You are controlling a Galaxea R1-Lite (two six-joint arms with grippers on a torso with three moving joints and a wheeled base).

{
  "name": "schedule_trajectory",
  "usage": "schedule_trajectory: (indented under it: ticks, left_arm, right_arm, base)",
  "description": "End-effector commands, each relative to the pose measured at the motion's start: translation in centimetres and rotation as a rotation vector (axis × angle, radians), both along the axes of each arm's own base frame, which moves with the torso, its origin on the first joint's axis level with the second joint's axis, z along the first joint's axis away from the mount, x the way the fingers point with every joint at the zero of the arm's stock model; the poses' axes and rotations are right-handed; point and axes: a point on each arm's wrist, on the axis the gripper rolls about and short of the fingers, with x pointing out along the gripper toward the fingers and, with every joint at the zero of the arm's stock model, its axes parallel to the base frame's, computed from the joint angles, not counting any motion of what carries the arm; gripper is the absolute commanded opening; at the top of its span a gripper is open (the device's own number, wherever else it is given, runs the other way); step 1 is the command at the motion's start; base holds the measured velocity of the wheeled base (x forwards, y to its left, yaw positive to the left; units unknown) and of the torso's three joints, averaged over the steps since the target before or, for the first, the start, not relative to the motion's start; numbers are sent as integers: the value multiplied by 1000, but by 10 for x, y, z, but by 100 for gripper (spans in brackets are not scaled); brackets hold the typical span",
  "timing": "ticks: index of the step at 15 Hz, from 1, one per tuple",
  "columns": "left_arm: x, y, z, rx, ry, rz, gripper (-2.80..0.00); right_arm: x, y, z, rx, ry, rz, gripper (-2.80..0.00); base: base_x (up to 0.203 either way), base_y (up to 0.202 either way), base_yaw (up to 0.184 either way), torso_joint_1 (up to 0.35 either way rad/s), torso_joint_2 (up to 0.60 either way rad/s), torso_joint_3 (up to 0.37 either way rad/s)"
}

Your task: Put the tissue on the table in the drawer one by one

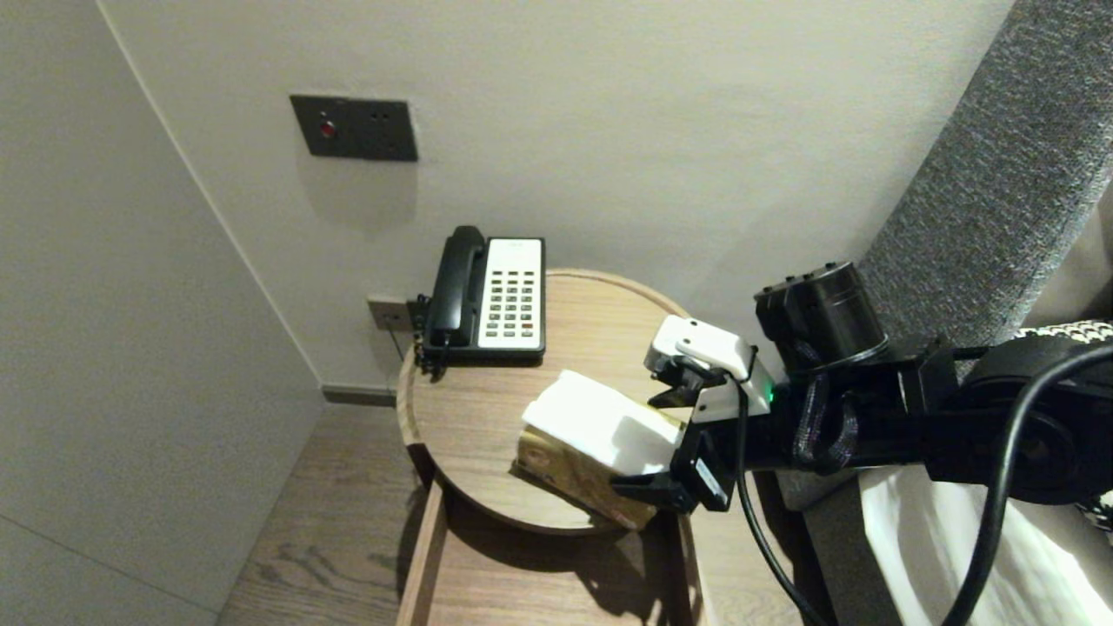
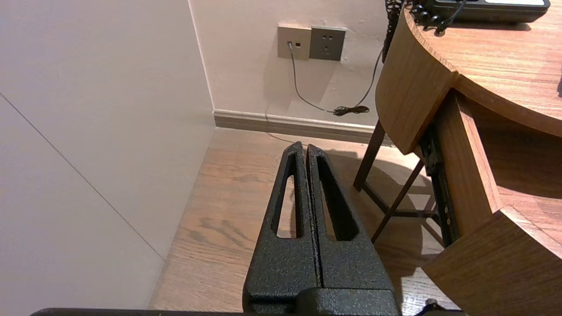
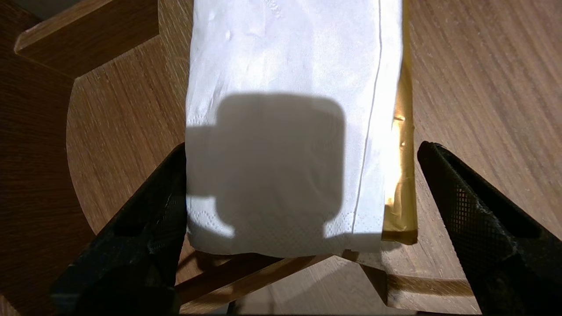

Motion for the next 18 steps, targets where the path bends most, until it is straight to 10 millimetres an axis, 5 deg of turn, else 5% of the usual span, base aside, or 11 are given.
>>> schedule_trajectory:
  ticks: [1, 13, 14, 18]
  left_arm:
    - [0, 0, 0, 0, -6, 0, -280]
    - [0, 0, 0, 0, -4, 0, -280]
    - [0, 0, 0, 0, -6, 0, -280]
    - [0, 0, 0, 0, -4, 0, -280]
  right_arm:
    - [2, 2, -4, -9, 8, 6, 0]
    - [6, 5, -13, -18, 18, 7, 0]
    - [6, 5, -12, -16, 17, 7, -280]
    - [13, 3, -14, -16, 24, -7, -280]
  base:
    - [0, 0, 0, 0, 0, 0]
    - [0, 0, 0, 0, 0, 0]
    - [0, 0, 0, 0, 0, 0]
    - [0, 0, 0, 0, 0, 0]
